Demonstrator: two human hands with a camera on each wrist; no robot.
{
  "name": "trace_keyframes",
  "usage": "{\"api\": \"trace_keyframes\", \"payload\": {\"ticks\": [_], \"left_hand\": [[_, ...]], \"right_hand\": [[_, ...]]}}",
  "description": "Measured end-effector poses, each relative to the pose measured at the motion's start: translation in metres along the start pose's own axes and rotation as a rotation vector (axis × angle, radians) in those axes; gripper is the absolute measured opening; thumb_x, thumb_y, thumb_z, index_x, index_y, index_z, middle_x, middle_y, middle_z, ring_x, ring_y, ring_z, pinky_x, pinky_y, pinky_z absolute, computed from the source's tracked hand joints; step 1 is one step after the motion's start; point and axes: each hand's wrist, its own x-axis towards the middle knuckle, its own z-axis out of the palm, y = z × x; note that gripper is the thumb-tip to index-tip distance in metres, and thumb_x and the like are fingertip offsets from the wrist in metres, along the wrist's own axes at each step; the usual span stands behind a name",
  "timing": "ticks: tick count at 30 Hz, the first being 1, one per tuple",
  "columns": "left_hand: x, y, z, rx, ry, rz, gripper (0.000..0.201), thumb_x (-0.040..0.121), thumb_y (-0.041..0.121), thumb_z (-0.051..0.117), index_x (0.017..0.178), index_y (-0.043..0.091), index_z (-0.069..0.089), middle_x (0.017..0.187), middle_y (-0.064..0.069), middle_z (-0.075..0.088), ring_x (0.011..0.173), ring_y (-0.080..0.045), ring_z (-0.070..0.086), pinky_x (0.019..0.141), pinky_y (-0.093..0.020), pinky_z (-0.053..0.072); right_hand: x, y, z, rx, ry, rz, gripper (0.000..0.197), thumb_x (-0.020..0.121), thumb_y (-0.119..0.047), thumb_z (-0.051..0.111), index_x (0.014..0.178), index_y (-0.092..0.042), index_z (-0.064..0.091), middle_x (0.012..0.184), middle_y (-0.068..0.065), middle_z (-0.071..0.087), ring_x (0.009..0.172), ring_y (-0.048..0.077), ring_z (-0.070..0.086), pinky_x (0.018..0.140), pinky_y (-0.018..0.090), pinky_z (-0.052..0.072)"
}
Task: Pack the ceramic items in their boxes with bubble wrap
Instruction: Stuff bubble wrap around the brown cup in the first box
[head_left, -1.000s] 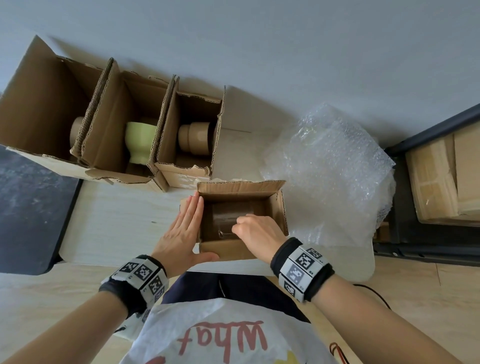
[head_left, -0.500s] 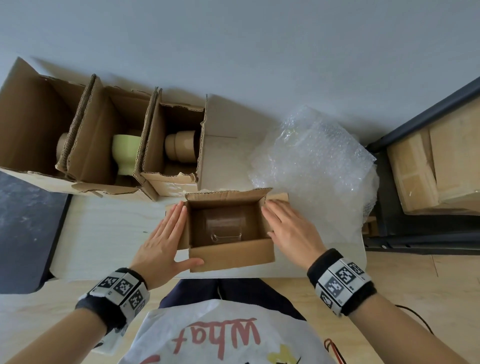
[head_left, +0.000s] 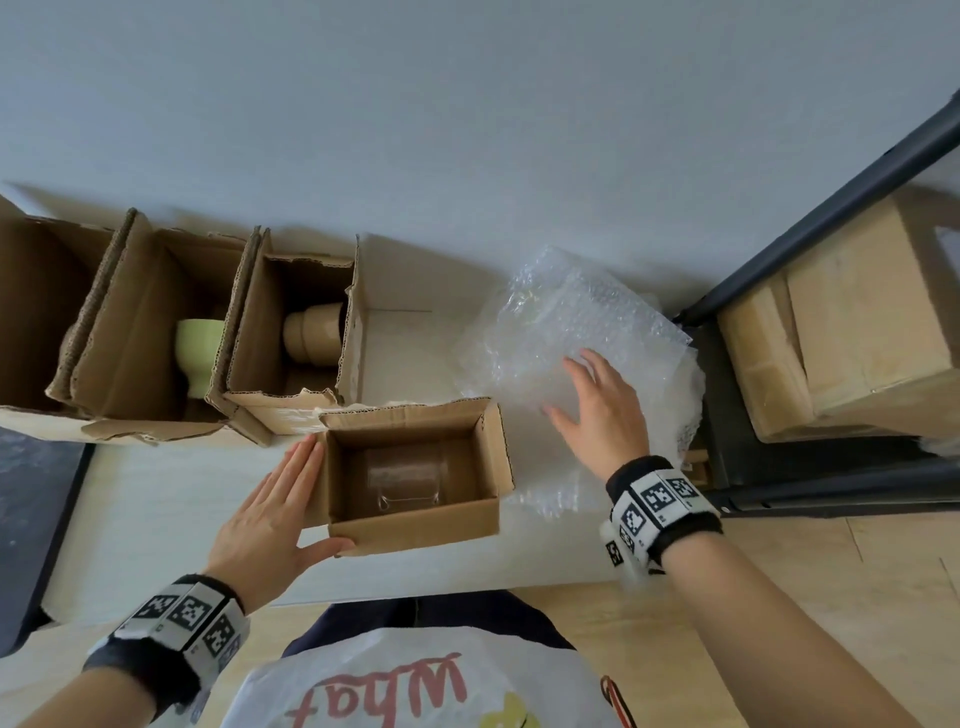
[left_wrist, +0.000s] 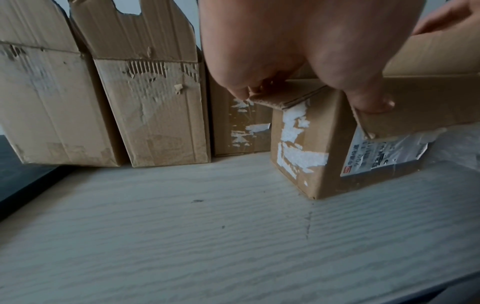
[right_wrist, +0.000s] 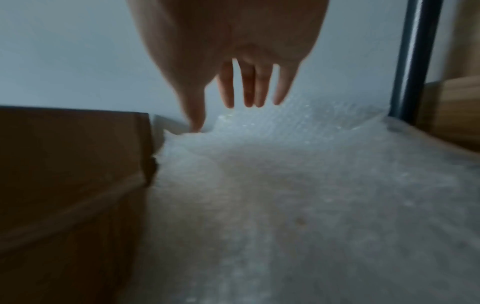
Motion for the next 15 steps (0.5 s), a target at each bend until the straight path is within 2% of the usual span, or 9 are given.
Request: {"api": "trace_keyframes", "payload": {"ticks": [2,3,5,8,10,11,12,14,15], "left_hand": [[0.001,0.002,-0.002,0.003,-0.002,-0.005,0.118,0.064,0.077,0.048,0.144,0.022,-0.020,0.153,0.009,-0.016,0.140,-0.007,-0.008,0.112,-0.029,0.009],[0.001,0.003,-0.004,0.011,-0.007,-0.007,0.119,0.064,0.078,0.047,0.144,0.022,-0.020,0.153,0.009,-0.016,0.140,-0.006,-0.009,0.112,-0.028,0.008],[0.001,0.004,-0.006,0.023,-0.019,-0.010,0.120,0.062,0.080,0.045,0.143,0.023,-0.023,0.153,0.010,-0.018,0.139,-0.005,-0.012,0.112,-0.027,0.005],[-0.002,0.005,-0.011,0.032,-0.068,-0.021,0.123,0.059,0.086,0.039,0.140,0.023,-0.028,0.151,0.010,-0.023,0.139,-0.005,-0.016,0.112,-0.027,0.000],[-0.007,0.009,-0.019,0.046,-0.083,-0.008,0.120,0.060,0.093,0.025,0.143,0.022,-0.024,0.151,0.011,-0.024,0.140,-0.006,-0.017,0.114,-0.028,-0.006],[-0.009,0.012,-0.025,0.048,-0.067,0.010,0.117,0.061,0.095,0.018,0.147,0.022,-0.013,0.152,0.011,-0.018,0.141,-0.006,-0.015,0.114,-0.028,-0.007],[-0.012,0.017,-0.033,0.038,-0.026,0.022,0.114,0.063,0.093,0.016,0.151,0.022,0.007,0.155,0.010,-0.005,0.143,-0.007,-0.006,0.116,-0.030,-0.004],[-0.018,0.031,-0.051,-0.051,0.129,0.070,0.091,0.074,0.083,0.025,0.132,0.019,0.054,0.148,0.002,0.037,0.140,-0.020,0.028,0.115,-0.042,0.019],[-0.019,0.040,-0.061,-0.100,0.210,0.104,0.073,0.082,0.074,0.033,0.118,0.019,0.064,0.137,-0.001,0.051,0.131,-0.026,0.043,0.109,-0.049,0.032]], "right_hand": [[0.009,0.015,0.001,-0.129,-0.192,0.082,0.083,0.078,-0.045,0.072,0.143,-0.013,0.031,0.152,0.014,0.026,0.138,0.028,0.030,0.110,0.042,0.032],[0.010,0.020,0.002,-0.156,-0.241,0.090,0.083,0.078,-0.044,0.073,0.143,-0.013,0.032,0.151,0.013,0.027,0.138,0.028,0.031,0.109,0.041,0.032],[0.009,0.027,0.006,-0.117,-0.251,0.103,0.064,0.082,-0.038,0.070,0.135,-0.013,0.044,0.142,0.008,0.042,0.128,0.025,0.044,0.102,0.039,0.039],[0.004,0.034,0.007,0.036,-0.150,0.144,0.034,0.092,-0.028,0.059,0.122,-0.013,0.059,0.126,0.004,0.058,0.111,0.022,0.057,0.090,0.034,0.047],[0.002,0.039,0.003,0.111,-0.095,0.180,0.025,0.095,-0.025,0.054,0.113,-0.011,0.065,0.114,0.007,0.065,0.101,0.024,0.061,0.082,0.031,0.049],[0.000,0.041,-0.001,0.149,-0.057,0.205,0.024,0.095,-0.023,0.053,0.108,-0.009,0.067,0.109,0.009,0.067,0.098,0.025,0.062,0.079,0.031,0.049],[0.000,0.043,-0.006,0.195,0.000,0.232,0.023,0.095,-0.022,0.055,0.105,-0.007,0.068,0.106,0.010,0.068,0.096,0.027,0.063,0.077,0.030,0.049],[-0.001,0.043,-0.020,0.296,0.160,0.278,0.022,0.093,-0.020,0.059,0.105,-0.005,0.070,0.104,0.012,0.070,0.094,0.026,0.065,0.073,0.024,0.044],[-0.001,0.042,-0.029,0.350,0.239,0.292,0.022,0.092,-0.019,0.061,0.106,-0.005,0.070,0.103,0.011,0.070,0.092,0.023,0.065,0.072,0.021,0.042]]}}
